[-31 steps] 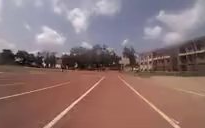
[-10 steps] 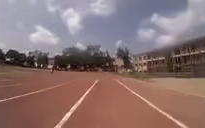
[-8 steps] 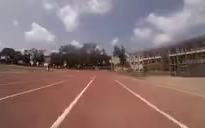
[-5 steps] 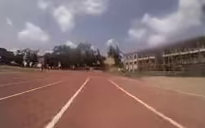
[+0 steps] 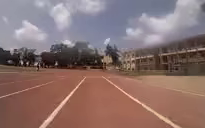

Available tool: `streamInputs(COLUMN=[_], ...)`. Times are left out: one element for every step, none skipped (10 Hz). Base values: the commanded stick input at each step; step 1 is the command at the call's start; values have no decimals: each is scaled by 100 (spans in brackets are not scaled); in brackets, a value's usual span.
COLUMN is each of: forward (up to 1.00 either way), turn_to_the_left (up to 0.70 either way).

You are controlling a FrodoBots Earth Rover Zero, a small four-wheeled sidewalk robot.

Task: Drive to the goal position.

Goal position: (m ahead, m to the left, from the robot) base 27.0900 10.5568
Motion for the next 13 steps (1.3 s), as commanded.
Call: streamInputs(forward=[70, 70, 70, 70, 70, 70, 70, 70, 70, 70, 70, 70, 70], turn_to_the_left=[0, 0, 0, 0, 0, 0, 0, 0, 0, 0, 0, 0, 0])
